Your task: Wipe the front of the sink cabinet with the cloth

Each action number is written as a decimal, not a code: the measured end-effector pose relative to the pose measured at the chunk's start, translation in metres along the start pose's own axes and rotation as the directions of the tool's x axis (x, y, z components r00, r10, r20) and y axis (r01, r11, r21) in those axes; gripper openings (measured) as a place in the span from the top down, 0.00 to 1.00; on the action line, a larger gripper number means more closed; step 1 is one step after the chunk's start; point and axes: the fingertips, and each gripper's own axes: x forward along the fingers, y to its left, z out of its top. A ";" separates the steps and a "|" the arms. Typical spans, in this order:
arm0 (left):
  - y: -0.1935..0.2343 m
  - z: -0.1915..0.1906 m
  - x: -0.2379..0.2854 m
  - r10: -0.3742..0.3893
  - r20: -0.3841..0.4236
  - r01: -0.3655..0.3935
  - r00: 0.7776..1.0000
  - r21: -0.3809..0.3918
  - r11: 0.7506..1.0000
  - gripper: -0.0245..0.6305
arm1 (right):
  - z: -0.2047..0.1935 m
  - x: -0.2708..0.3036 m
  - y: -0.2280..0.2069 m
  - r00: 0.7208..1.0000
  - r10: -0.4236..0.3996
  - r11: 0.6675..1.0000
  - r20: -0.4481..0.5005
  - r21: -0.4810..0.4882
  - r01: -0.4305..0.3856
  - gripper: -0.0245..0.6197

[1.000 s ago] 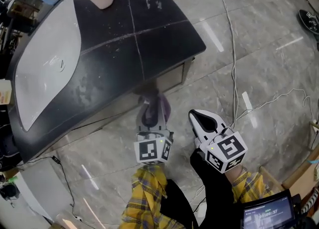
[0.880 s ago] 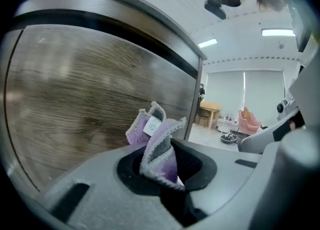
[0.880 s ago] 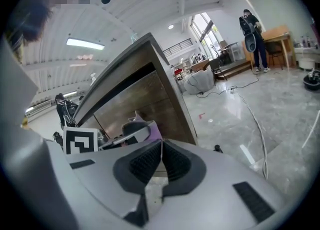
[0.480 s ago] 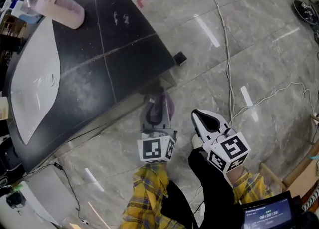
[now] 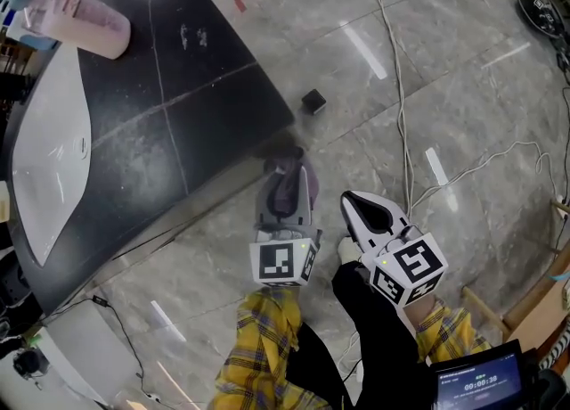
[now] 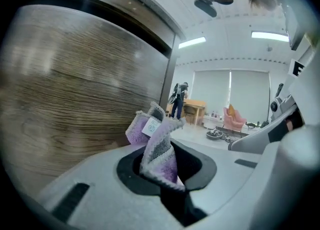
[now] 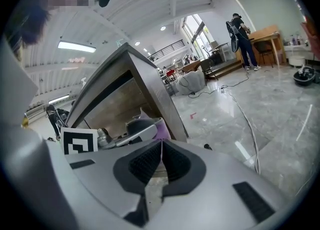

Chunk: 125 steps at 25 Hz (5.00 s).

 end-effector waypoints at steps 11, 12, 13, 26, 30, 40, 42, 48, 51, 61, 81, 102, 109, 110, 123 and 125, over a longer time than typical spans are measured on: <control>-0.018 0.016 -0.018 -0.066 0.025 0.065 0.998 0.013 0.998 0.89 | 0.002 0.000 0.019 1.000 0.000 1.000 0.013 -0.011 0.000 0.95; -0.017 0.018 -0.022 -0.065 0.026 0.065 0.998 0.015 0.998 0.89 | 0.003 0.000 0.023 1.000 0.002 1.000 0.013 -0.015 -0.002 0.95; -0.016 0.020 -0.026 -0.064 0.028 0.064 0.998 0.017 0.998 0.89 | 0.003 0.000 0.027 1.000 0.006 1.000 0.013 -0.019 -0.006 0.95; 0.024 0.062 -0.115 0.051 0.075 -0.052 0.996 0.017 0.998 0.89 | 0.018 -0.005 0.114 0.995 0.096 0.992 0.015 -0.089 -0.094 0.95; 0.042 0.080 -0.155 0.098 0.097 -0.099 0.990 0.011 0.995 0.89 | 0.025 -0.004 0.155 0.990 0.138 0.984 0.017 -0.118 -0.135 0.95; 0.092 0.126 -0.275 0.238 0.154 -0.240 0.959 -0.009 0.971 0.89 | 0.031 -0.005 0.277 0.963 0.269 0.947 0.007 -0.187 -0.263 0.95; 0.098 0.133 -0.298 0.258 0.166 -0.259 0.952 -0.014 0.966 0.89 | 0.032 -0.008 0.299 0.957 0.291 0.937 -0.002 -0.204 -0.285 0.95; 0.127 0.158 -0.373 0.363 0.202 -0.357 0.910 -0.066 0.932 0.89 | 0.035 -0.014 0.364 0.937 0.350 0.908 -0.020 -0.239 -0.344 0.95; 0.132 0.169 -0.410 0.400 0.216 -0.391 0.891 -0.085 0.916 0.89 | 0.037 -0.021 0.392 0.926 0.376 0.894 -0.024 -0.251 -0.370 0.95; 0.139 0.199 -0.521 0.478 0.236 -0.468 0.846 -0.098 0.878 0.89 | 0.028 -0.058 0.468 0.895 0.439 0.845 -0.072 -0.304 -0.439 0.95; 0.085 0.254 -0.652 0.435 0.313 -0.444 0.844 -0.046 0.895 0.89 | 0.029 -0.138 0.564 0.855 0.514 0.774 -0.071 -0.391 -0.498 0.95; 0.069 0.277 -0.658 0.402 0.345 -0.415 0.848 -0.041 0.909 0.89 | 0.016 -0.185 0.581 0.855 0.512 0.736 -0.082 -0.471 -0.486 0.95; 0.068 0.273 -0.649 0.387 0.337 -0.392 0.858 -0.054 0.918 0.89 | 0.018 -0.183 0.573 0.868 0.491 0.756 -0.070 -0.462 -0.465 0.95; 0.069 0.272 -0.648 0.387 0.333 -0.391 0.860 -0.057 0.919 0.89 | 0.019 -0.182 0.572 0.869 0.490 0.756 -0.071 -0.461 -0.464 0.95; 0.069 0.267 -0.631 0.365 0.319 -0.356 0.875 -0.086 0.930 0.89 | 0.027 -0.180 0.556 0.882 0.467 0.776 -0.059 -0.450 -0.441 0.95; 0.068 0.267 -0.626 0.352 0.315 -0.344 0.881 -0.083 0.935 0.89 | 0.029 -0.179 0.555 0.883 0.467 0.778 -0.052 -0.451 -0.438 0.95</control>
